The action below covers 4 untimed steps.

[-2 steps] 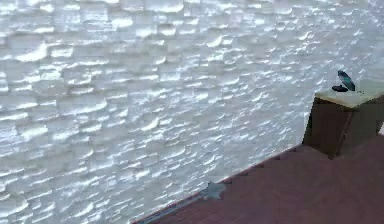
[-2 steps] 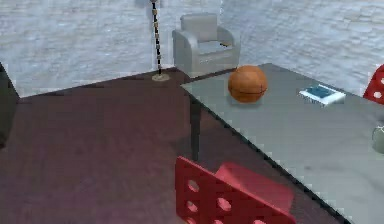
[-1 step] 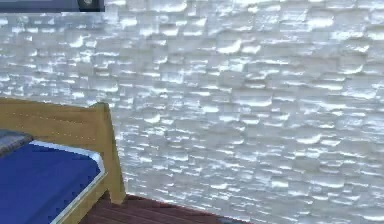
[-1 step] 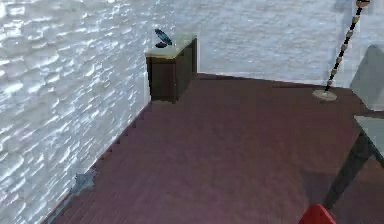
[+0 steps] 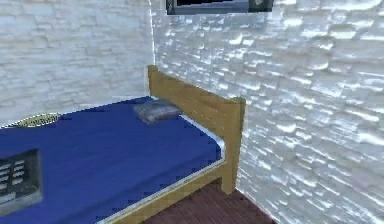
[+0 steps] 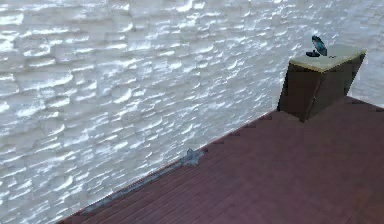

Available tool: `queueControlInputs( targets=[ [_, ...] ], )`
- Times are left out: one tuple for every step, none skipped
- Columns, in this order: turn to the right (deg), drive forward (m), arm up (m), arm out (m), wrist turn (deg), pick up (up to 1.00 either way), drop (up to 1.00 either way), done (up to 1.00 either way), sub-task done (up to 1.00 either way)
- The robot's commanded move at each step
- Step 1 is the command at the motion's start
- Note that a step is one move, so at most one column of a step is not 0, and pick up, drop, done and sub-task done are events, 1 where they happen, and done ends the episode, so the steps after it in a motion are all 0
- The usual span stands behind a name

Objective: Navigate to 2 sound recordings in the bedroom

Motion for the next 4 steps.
queueControlInputs(
  targets=[
    [0.0,0.1,0.0,0.0,0.0,0.0,0.0,0.0,0.0],
    [-45.0,0.0,0.0,0.0,0.0,0.0,0.0,0.0,0.0],
    [-45.0,0.0,0.0,0.0,0.0,0.0,0.0,0.0,0.0],
    [0.0,0.4,0.0,0.0,0.0,0.0,0.0,0.0,0.0]
  ],
)
